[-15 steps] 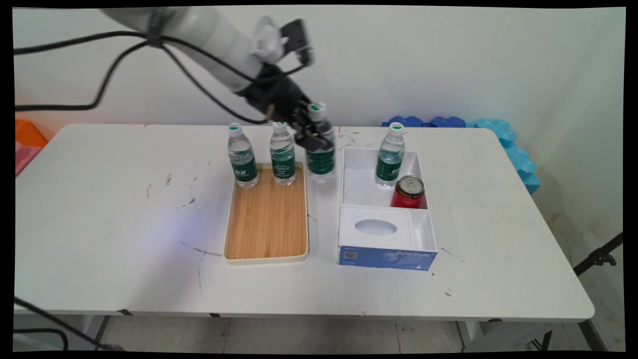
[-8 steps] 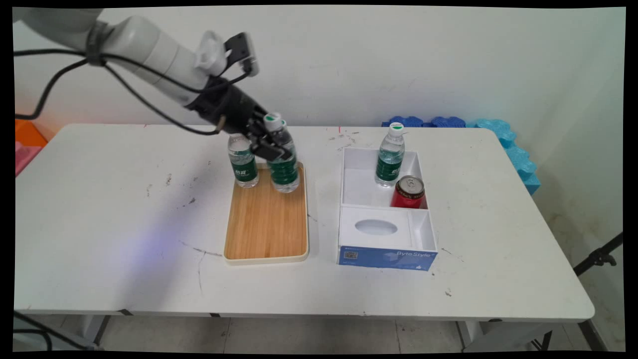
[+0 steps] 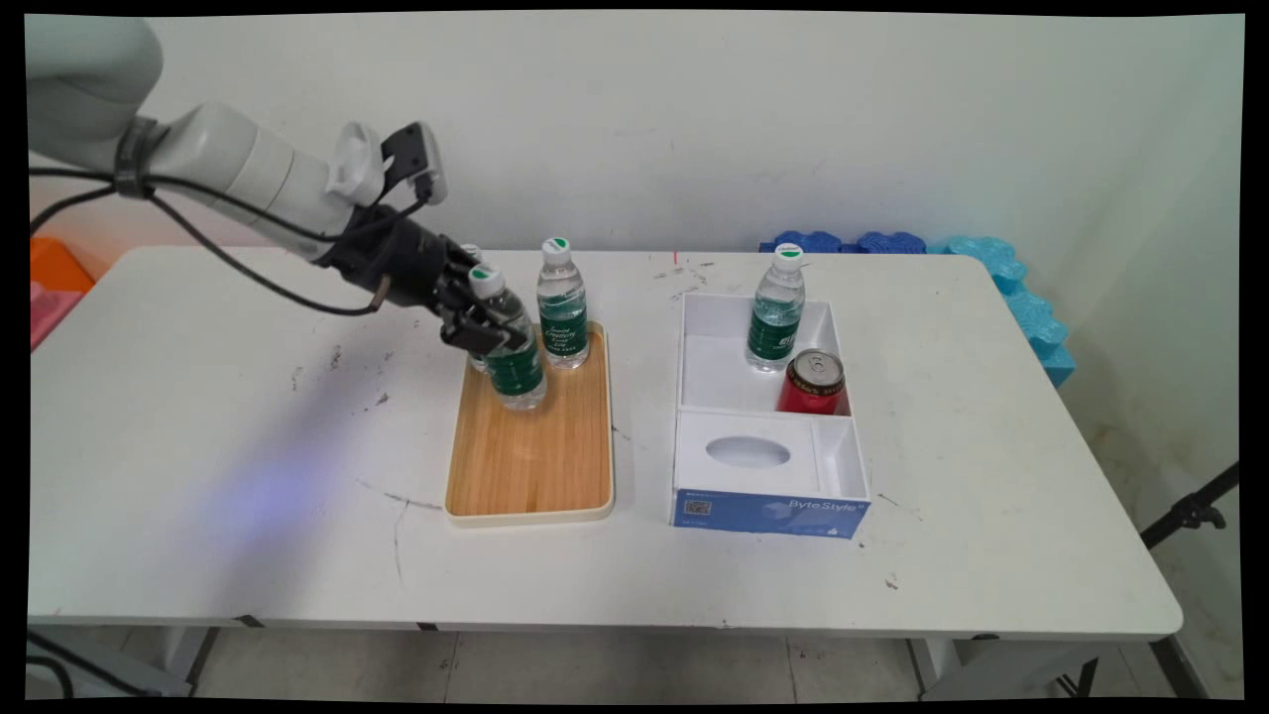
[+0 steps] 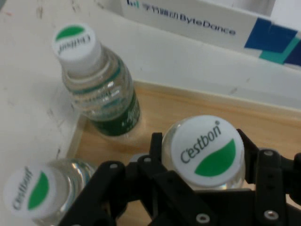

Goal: Place the picked object on the tray

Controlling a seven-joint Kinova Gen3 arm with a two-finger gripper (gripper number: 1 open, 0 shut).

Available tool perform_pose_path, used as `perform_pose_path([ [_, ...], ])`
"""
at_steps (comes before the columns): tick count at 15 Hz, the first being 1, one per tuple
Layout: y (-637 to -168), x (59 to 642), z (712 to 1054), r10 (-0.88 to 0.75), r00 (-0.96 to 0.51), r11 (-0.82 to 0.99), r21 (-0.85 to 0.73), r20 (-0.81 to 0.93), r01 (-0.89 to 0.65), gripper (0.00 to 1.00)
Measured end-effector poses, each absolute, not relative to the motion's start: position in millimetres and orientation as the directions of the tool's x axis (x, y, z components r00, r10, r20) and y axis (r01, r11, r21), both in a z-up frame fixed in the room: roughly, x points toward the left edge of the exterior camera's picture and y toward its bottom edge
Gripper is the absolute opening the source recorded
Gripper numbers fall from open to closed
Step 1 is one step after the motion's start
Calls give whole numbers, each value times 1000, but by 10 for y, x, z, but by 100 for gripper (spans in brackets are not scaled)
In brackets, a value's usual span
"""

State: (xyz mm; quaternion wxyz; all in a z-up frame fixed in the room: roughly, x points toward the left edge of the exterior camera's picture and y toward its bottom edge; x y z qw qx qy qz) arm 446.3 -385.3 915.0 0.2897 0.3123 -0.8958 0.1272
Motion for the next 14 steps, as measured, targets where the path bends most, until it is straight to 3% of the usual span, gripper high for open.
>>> perform_pose_path([
  [13, -3632, 4719, 8703, -453, -671, 806, -52, 586, -590, 0],
  [14, -3619, 4737, 8677, -449, -676, 810, -54, 585, -585, 100],
])
